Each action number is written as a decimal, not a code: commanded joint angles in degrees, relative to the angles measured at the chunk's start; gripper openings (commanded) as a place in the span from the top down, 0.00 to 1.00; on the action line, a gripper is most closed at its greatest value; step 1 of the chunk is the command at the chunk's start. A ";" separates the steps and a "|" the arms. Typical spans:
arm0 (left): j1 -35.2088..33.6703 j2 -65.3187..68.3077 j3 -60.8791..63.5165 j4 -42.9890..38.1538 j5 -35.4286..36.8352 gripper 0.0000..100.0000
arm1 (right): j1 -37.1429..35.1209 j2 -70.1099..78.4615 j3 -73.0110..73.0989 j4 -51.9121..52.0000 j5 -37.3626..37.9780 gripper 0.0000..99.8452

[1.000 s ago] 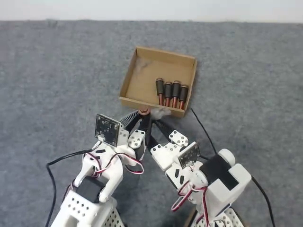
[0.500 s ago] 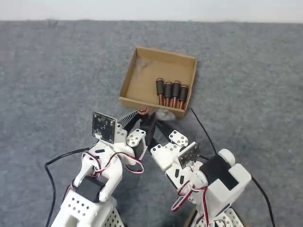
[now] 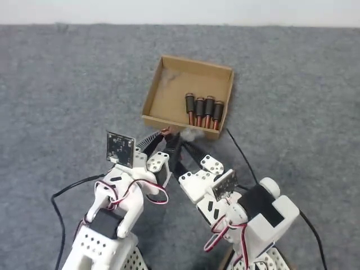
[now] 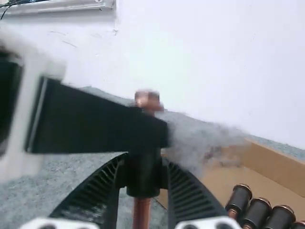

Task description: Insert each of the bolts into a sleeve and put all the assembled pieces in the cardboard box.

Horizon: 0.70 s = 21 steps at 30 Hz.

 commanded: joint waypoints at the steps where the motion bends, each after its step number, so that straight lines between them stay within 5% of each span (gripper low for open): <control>1: -0.62 -0.97 -0.31 -0.79 0.44 0.87 | 1.54 -0.75 1.32 -1.01 1.14 0.99; 14: -0.53 -0.97 -2.68 -0.44 0.53 0.87 | 1.54 -0.75 1.32 -1.01 1.14 0.99; 21: -0.53 -0.97 -10.68 6.51 6.07 0.87 | 1.54 -0.75 1.32 -1.01 1.14 0.99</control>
